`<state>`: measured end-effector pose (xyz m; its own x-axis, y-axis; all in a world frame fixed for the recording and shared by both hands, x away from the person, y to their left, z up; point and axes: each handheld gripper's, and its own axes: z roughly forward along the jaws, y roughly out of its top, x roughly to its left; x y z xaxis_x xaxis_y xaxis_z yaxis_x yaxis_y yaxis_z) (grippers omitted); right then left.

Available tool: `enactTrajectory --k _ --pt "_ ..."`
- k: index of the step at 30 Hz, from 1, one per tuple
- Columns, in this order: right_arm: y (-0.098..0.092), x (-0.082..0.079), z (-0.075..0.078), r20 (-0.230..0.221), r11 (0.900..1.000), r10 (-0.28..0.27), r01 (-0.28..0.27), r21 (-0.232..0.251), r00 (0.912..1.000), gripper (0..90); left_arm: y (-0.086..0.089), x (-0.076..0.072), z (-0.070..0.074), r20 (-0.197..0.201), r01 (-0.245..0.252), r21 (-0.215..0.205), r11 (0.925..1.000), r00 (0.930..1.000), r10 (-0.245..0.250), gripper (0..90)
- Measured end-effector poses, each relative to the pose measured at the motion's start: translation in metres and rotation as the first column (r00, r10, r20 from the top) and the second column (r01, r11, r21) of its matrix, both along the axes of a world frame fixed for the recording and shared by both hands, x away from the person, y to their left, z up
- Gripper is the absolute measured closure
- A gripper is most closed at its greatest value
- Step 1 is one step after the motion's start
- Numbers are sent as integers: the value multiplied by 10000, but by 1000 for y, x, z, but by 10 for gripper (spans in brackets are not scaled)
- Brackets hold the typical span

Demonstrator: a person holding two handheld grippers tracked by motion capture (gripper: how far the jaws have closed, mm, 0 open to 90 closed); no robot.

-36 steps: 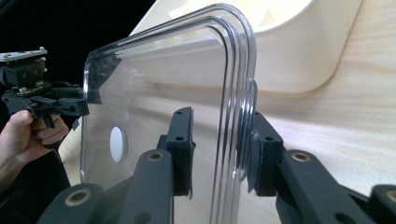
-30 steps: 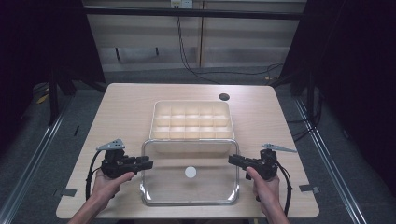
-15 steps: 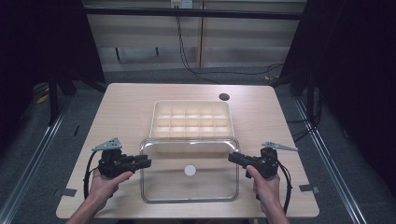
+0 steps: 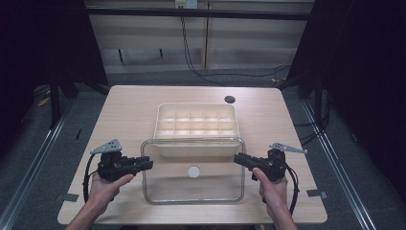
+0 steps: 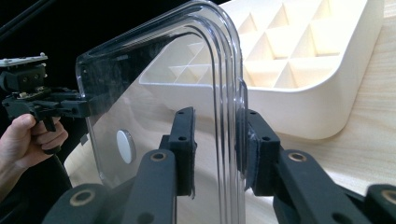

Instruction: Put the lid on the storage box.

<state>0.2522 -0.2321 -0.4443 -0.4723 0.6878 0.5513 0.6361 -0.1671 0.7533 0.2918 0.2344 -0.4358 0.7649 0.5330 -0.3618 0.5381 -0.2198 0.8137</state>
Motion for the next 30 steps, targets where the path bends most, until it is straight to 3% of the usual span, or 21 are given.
enactTrajectory --k 13,30 --pt "1 5 8 122 10000 33 -34 21 9999 685 2 1 13 207 -106 -124 9999 9997 108 689" --pt "-4 28 27 519 9995 -278 271 156 9983 673 -6 21 36 698 -274 -212 9994 9971 288 689"
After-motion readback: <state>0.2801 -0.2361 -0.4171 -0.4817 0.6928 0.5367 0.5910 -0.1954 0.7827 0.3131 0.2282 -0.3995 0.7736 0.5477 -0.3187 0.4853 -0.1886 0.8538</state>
